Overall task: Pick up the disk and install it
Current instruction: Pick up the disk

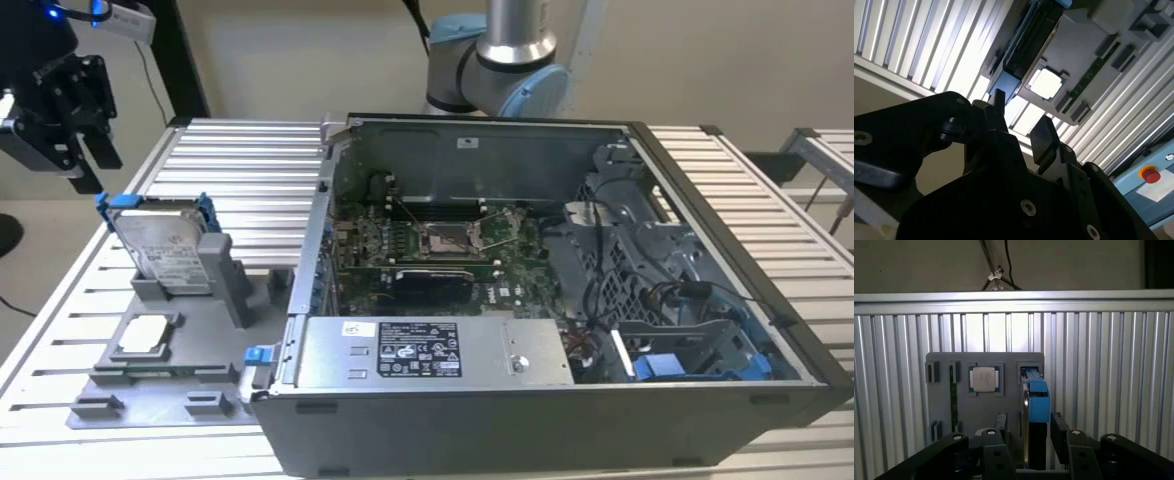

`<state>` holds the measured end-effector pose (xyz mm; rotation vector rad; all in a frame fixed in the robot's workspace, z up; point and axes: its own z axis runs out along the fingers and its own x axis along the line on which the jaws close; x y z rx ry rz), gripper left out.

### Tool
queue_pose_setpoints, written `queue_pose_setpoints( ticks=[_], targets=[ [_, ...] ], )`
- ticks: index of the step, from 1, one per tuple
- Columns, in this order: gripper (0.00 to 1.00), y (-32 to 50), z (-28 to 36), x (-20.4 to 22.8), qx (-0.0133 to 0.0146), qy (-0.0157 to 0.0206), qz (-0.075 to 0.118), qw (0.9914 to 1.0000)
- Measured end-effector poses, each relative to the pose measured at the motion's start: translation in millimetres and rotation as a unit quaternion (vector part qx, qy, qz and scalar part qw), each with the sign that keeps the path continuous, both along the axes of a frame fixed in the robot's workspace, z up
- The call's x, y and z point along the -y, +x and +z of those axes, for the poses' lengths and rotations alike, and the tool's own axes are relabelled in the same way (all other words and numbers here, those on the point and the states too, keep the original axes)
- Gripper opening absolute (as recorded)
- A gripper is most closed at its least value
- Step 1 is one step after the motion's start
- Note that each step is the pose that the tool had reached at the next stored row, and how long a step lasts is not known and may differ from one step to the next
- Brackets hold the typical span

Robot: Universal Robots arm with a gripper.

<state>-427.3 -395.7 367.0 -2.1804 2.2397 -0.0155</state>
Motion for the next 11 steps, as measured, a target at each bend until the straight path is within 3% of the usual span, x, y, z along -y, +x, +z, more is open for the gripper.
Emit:
queue_pose_setpoints(
  ticks=[5, 6, 11],
  targets=[
    [0.0, 0.0, 0.0, 0.0, 0.0, 0.0, 0.0, 1.0],
    [1.0, 0.0, 0.0, 0.0, 0.0, 0.0, 0.0, 1.0],
    [1.0, 0.2, -4.0, -0.1, -0.0001, -0.0001, 0.0, 1.0]
  ],
)
